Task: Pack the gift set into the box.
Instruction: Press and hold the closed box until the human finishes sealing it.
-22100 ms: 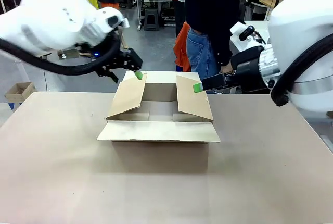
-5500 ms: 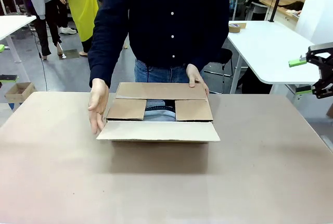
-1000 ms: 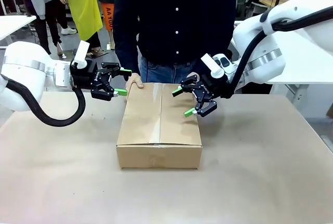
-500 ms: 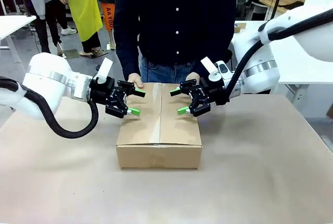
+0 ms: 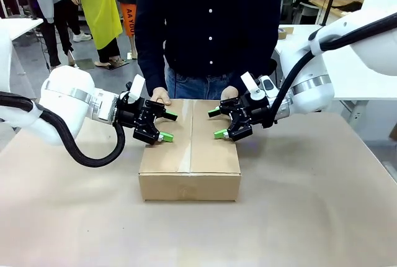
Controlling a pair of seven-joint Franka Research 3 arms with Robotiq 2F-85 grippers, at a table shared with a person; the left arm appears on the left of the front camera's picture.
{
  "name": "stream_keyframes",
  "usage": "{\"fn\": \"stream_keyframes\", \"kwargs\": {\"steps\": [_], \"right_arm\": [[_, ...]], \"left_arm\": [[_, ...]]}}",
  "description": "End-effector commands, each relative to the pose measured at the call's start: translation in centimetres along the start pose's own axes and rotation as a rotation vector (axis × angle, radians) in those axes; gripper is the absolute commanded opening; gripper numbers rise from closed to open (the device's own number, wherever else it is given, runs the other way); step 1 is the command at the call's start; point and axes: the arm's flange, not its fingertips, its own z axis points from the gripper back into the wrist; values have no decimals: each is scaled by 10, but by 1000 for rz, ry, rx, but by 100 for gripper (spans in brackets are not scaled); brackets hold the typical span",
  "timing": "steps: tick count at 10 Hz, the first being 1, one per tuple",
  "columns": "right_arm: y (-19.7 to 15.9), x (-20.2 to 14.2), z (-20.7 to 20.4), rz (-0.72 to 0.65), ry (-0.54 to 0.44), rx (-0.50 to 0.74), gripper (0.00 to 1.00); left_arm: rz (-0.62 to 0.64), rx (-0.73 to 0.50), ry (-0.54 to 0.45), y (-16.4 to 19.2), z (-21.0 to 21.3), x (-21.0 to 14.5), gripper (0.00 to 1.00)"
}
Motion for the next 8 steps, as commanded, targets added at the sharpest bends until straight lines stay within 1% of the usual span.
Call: {"fn": "stream_keyframes", "kwargs": {"steps": [1,3,4,5,8], "right_arm": [[2,-8,0,-66,68,-6,100],[-4,-13,-2,-97,117,-7,100],[0,-1,1,-63,13,-5,100],[0,-1,1,-63,13,-5,100],[0,-1,1,-63,13,-5,100]], "left_arm": [[34,27,50,2,10,-12,100],[61,-15,56,1,20,-19,100],[67,0,79,2,20,-22,100],[43,14,16,3,13,-7,100],[43,14,16,3,13,-7,100]]}}
